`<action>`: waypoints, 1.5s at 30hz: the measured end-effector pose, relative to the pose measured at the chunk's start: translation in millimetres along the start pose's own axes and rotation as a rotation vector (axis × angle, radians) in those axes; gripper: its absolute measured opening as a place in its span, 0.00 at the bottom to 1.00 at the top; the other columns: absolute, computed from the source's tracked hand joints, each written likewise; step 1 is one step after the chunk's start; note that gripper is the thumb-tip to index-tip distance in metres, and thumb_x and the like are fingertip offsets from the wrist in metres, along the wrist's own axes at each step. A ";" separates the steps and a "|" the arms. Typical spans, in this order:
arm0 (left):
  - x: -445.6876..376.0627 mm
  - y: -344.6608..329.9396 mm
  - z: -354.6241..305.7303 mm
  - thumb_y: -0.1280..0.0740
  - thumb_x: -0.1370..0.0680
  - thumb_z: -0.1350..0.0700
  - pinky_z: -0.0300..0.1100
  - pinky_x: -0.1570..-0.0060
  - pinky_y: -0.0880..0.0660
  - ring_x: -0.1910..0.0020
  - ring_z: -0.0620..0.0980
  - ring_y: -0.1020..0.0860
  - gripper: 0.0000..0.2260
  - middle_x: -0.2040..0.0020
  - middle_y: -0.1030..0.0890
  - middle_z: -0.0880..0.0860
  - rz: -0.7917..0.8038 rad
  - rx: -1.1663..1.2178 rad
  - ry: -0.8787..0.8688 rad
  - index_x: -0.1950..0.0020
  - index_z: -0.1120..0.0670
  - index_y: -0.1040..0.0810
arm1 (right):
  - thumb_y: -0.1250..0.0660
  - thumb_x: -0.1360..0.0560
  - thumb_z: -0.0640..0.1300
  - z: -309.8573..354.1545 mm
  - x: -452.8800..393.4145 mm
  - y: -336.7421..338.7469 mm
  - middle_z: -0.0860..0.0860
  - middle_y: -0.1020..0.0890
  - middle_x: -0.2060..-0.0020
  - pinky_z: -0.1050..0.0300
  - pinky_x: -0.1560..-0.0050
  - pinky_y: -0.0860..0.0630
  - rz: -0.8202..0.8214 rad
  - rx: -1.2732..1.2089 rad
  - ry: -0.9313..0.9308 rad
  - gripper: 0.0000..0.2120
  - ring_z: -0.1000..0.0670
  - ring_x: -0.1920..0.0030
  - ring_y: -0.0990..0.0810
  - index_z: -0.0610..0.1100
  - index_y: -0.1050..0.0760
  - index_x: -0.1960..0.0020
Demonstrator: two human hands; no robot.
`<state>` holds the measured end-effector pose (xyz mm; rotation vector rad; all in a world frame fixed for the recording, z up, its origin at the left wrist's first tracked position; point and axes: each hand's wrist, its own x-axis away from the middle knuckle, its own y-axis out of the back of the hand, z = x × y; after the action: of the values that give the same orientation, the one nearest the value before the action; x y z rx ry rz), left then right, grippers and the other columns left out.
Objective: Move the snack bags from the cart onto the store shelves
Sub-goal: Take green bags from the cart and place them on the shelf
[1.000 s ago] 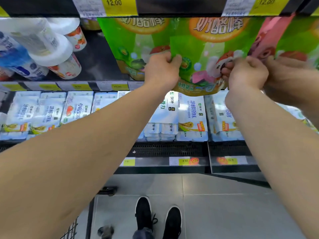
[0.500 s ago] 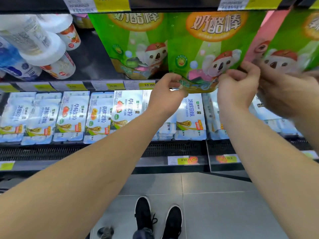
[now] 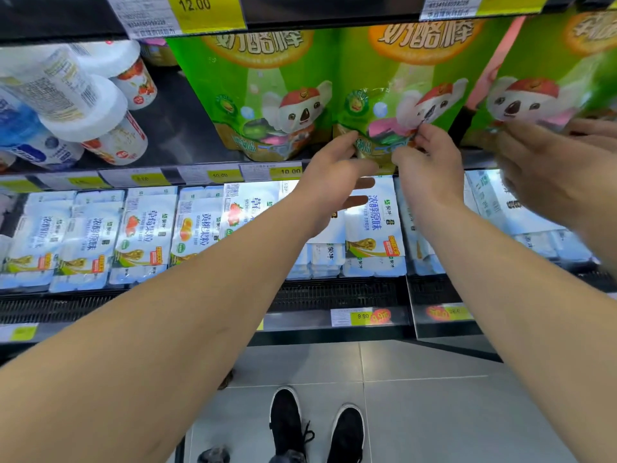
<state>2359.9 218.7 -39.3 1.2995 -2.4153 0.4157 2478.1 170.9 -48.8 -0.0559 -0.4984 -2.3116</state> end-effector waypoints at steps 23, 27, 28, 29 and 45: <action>-3.1 15.4 0.4 0.33 0.21 0.58 0.47 0.49 0.19 0.46 0.54 0.18 0.22 0.38 0.22 0.50 -0.048 -0.012 0.047 0.27 0.50 0.31 | 0.37 0.26 0.41 -9.4 -4.0 11.1 0.52 0.25 0.37 0.62 0.46 0.31 0.090 0.201 0.041 0.26 0.53 0.45 0.28 0.52 0.31 0.29; 6.6 17.3 1.7 0.33 0.21 0.57 0.46 0.49 0.19 0.47 0.53 0.18 0.22 0.39 0.22 0.50 -0.061 -0.030 0.037 0.27 0.51 0.30 | 0.36 0.26 0.41 -10.7 2.2 11.9 0.50 0.26 0.34 0.62 0.47 0.34 0.117 0.266 0.049 0.27 0.52 0.42 0.28 0.51 0.32 0.28; 9.5 17.6 2.0 0.33 0.21 0.57 0.47 0.48 0.19 0.47 0.53 0.18 0.22 0.39 0.22 0.49 -0.070 -0.041 0.031 0.27 0.51 0.30 | 0.35 0.27 0.42 -11.1 4.5 12.5 0.50 0.26 0.35 0.61 0.46 0.33 0.122 0.275 0.058 0.26 0.51 0.41 0.27 0.51 0.32 0.28; 12.9 18.7 3.1 0.34 0.21 0.57 0.48 0.47 0.20 0.47 0.52 0.18 0.22 0.40 0.21 0.48 -0.083 -0.066 0.021 0.27 0.51 0.30 | 0.36 0.27 0.43 -11.6 8.2 13.0 0.50 0.25 0.35 0.60 0.45 0.32 0.129 0.288 0.070 0.26 0.50 0.39 0.27 0.50 0.31 0.29; 149.0 88.2 80.7 0.33 0.21 0.49 0.46 0.34 0.30 0.35 0.48 0.25 0.21 0.32 0.24 0.48 -0.393 -0.677 -0.033 0.29 0.50 0.28 | 0.36 0.23 0.45 -20.9 125.2 -14.5 0.48 0.34 0.27 0.51 0.31 0.36 0.608 0.772 0.433 0.27 0.45 0.27 0.36 0.46 0.36 0.25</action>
<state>2195.5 122.3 -51.6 1.3863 -1.9683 -0.4922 2381.1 87.8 -49.5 0.5722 -0.9500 -1.3719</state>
